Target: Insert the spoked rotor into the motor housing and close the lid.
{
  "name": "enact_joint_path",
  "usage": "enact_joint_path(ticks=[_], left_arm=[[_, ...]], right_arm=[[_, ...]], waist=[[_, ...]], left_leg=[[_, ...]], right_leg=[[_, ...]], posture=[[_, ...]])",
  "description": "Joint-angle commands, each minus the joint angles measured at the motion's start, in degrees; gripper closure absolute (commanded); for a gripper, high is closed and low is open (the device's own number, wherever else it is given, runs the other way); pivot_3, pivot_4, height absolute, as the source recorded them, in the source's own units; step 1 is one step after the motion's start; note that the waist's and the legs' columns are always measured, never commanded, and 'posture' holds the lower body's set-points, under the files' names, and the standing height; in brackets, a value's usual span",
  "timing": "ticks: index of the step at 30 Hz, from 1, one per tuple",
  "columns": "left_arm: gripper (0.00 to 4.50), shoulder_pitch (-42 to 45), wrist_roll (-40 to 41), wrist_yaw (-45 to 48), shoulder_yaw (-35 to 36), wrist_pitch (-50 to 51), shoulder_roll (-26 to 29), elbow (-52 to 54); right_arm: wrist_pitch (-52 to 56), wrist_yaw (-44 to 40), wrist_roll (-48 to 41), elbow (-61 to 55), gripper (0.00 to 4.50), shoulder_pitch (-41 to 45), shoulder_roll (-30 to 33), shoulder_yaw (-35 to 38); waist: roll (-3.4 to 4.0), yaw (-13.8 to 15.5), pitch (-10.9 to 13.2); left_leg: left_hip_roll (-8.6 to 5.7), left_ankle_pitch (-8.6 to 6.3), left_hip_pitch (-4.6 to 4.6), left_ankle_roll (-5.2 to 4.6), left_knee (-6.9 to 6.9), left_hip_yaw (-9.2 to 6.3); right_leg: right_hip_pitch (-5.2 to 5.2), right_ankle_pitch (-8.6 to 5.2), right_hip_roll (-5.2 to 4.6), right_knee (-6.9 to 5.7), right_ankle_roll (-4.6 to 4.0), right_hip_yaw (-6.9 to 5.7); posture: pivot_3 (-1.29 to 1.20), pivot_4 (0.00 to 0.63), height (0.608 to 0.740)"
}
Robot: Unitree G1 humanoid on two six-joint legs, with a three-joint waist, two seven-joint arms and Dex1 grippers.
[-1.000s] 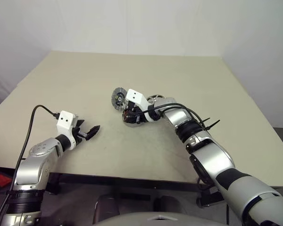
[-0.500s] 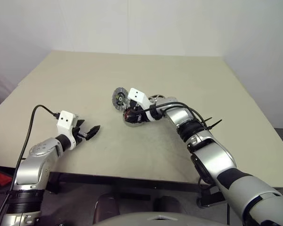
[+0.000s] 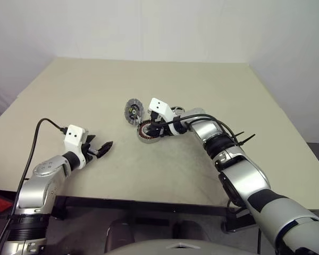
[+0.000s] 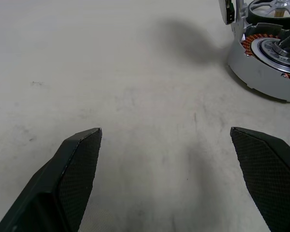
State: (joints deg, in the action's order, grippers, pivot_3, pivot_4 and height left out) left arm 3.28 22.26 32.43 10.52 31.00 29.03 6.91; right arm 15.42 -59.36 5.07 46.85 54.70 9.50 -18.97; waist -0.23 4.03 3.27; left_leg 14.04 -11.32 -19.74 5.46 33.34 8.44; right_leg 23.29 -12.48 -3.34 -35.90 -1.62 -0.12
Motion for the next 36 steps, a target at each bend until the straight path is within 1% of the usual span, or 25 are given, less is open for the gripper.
enact_joint_path(ticks=[1,10,16,23,28,31,34,36], left_arm=[[0.00,0.8,-0.1,0.2,0.3,-1.0,0.5,1.4],[0.00,0.9,-0.2,0.2,0.3,-1.0,0.5,1.1],[0.00,0.8,-0.1,0.4,0.9,-1.2,0.8,0.8],[0.00,1.4,-0.2,0.4,0.8,-1.3,0.9,0.4],[0.00,1.1,-0.2,0.4,0.7,-1.3,0.8,0.4],[0.00,1.0,-0.2,0.4,0.6,-1.3,0.7,0.5],[0.00,1.0,-0.2,0.4,0.6,-1.2,0.8,0.6],[0.00,1.0,-0.2,0.4,0.5,-1.2,0.8,0.6]], right_arm=[[-0.1,0.3,-0.1,-1.2,2.94,1.0,0.2,0.7],[-0.3,0.3,0.1,-1.2,2.94,0.7,1.0,0.7],[0.6,-0.5,-0.1,-2.8,2.94,-0.4,2.8,0.9],[1.8,-0.2,-0.8,-4.3,2.94,-0.5,2.5,1.2],[3.6,1.0,-2.5,-4.4,2.94,0.9,1.7,3.2],[3.7,1.6,-3.2,-4.5,3.59,1.1,1.4,4.0],[3.9,1.6,-3.5,-5.1,4.47,0.7,1.2,4.2],[4.1,2.2,-3.6,-5.2,4.47,0.7,1.0,4.3]], waist=[[0.00,0.0,0.0],[0.00,0.0,0.0],[0.00,0.1,0.0],[0.00,0.0,0.0],[0.00,0.0,0.0],[0.00,0.0,0.0],[0.00,0.0,0.0],[0.00,0.0,0.0]], left_leg=[[0.00,0.00,0.00,0.00,0.00,0.00],[0.00,0.00,0.01,-0.01,0.00,0.00],[-0.01,0.00,0.00,0.00,0.01,0.00],[0.00,0.00,0.00,-0.01,0.00,0.00],[0.00,0.00,0.00,-0.01,0.00,0.00],[0.00,0.00,-0.01,-0.01,0.00,0.00],[0.00,0.00,-0.01,-0.01,0.00,0.00],[0.00,0.00,-0.01,-0.01,0.00,0.00]], right_leg=[[0.00,0.00,0.00,0.00,0.00,0.00],[0.00,0.00,0.00,-0.01,0.00,0.00],[-0.01,0.00,-0.01,0.00,0.00,0.00],[0.00,0.00,0.00,0.00,0.00,0.00],[0.01,0.00,0.00,0.01,0.00,0.00],[0.02,0.00,0.00,0.02,0.00,0.00],[0.02,0.00,0.00,0.03,0.00,-0.01],[0.02,0.00,0.00,0.03,0.00,-0.01]], posture=[[0.00,0.000,0.740],[0.00,0.000,0.740],[0.00,0.000,0.740],[0.00,0.000,0.740],[0.00,0.000,0.740],[0.00,0.000,0.740],[0.00,0.000,0.740],[0.00,0.000,0.740]])
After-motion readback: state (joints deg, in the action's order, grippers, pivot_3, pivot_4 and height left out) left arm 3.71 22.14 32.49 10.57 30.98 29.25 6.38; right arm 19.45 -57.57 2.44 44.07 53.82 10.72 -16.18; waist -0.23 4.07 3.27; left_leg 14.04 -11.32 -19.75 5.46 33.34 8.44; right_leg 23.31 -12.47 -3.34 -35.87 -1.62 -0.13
